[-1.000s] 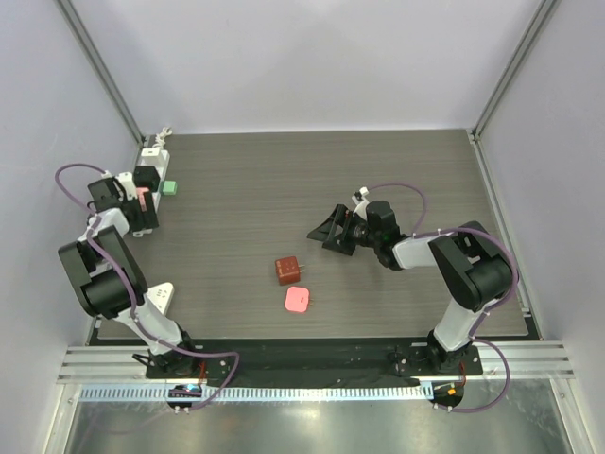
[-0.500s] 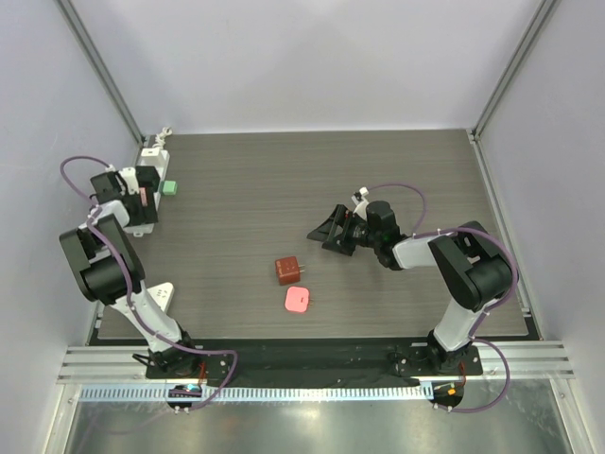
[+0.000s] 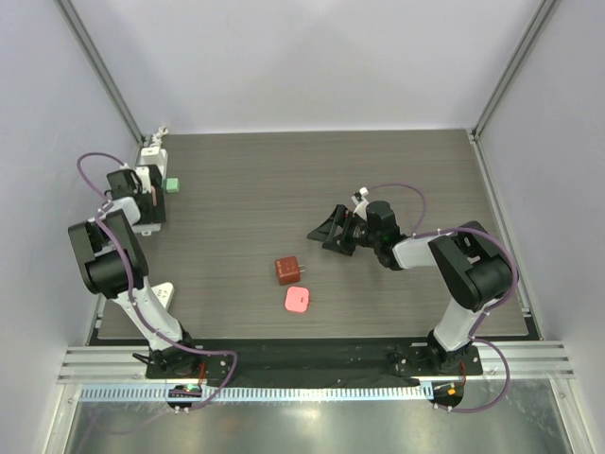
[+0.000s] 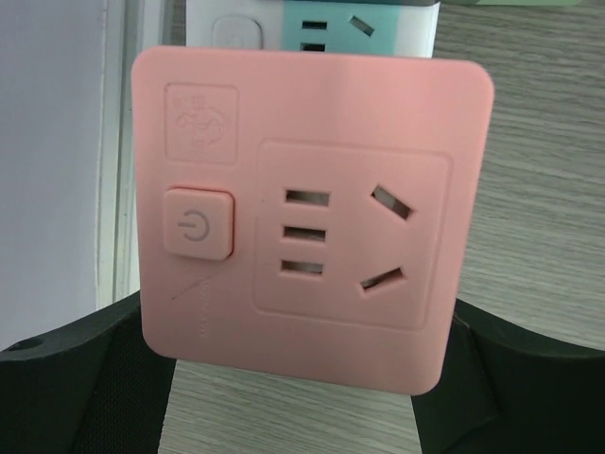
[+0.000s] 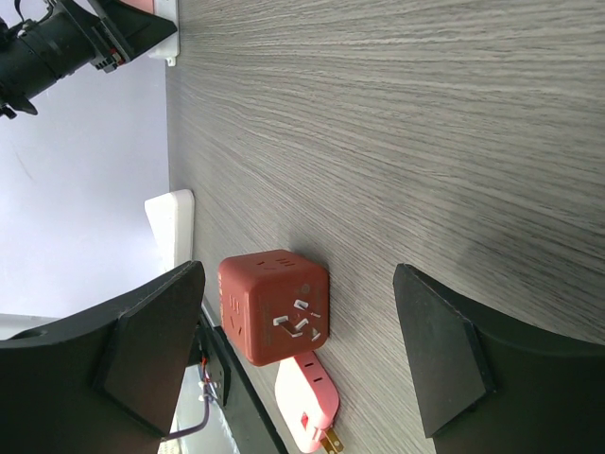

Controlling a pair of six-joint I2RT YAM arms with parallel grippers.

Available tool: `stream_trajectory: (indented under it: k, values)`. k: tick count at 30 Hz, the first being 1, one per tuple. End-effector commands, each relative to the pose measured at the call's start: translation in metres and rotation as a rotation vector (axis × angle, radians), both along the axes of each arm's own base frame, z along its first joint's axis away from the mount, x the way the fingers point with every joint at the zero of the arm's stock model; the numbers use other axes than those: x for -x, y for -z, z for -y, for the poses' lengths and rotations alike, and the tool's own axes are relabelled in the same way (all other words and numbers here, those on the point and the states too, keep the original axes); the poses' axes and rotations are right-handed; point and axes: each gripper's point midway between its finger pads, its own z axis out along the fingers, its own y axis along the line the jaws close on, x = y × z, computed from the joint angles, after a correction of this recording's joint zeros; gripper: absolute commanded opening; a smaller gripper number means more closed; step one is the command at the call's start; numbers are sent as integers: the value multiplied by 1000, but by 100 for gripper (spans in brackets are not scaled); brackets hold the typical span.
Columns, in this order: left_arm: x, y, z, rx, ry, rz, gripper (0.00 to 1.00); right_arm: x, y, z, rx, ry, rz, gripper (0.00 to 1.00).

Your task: Pull the plug off the socket

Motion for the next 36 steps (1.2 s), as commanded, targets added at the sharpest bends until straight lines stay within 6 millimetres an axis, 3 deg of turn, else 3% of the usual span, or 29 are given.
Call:
stream_trajectory:
  k: [1,4,6,11,16,20,21,22,24,25,28,36]
  values:
    - [-17,-24,29,-5,41,71,65,-5,-16,-1,-12,-3,68,87]
    - [-19,-31,47,-40,53,77,54,-4,-17,-1,-16,-6,66,87]
    - [-19,-31,71,-54,95,54,49,-4,-18,-1,-17,-7,67,87]
    - [-13,-42,116,32,96,78,47,-5,-14,1,1,4,66,87]
    - [12,-36,154,145,84,50,45,-5,-15,2,5,8,72,87]
    - [30,-35,172,175,57,34,43,-7,-10,4,20,17,69,87]
    - [35,-34,189,190,76,13,42,-7,-6,3,26,13,65,87]
    - [38,-33,207,185,117,-3,43,-6,-5,3,28,12,61,87]
    - [46,-33,221,141,138,-36,43,-8,-2,3,32,15,58,87]
    - [50,-34,243,132,192,-39,43,-8,-1,4,36,15,58,87]
    - [62,-34,272,85,252,-44,46,-9,3,6,54,20,60,87]
    - [81,-30,291,2,273,-94,72,-9,14,4,62,15,28,87]
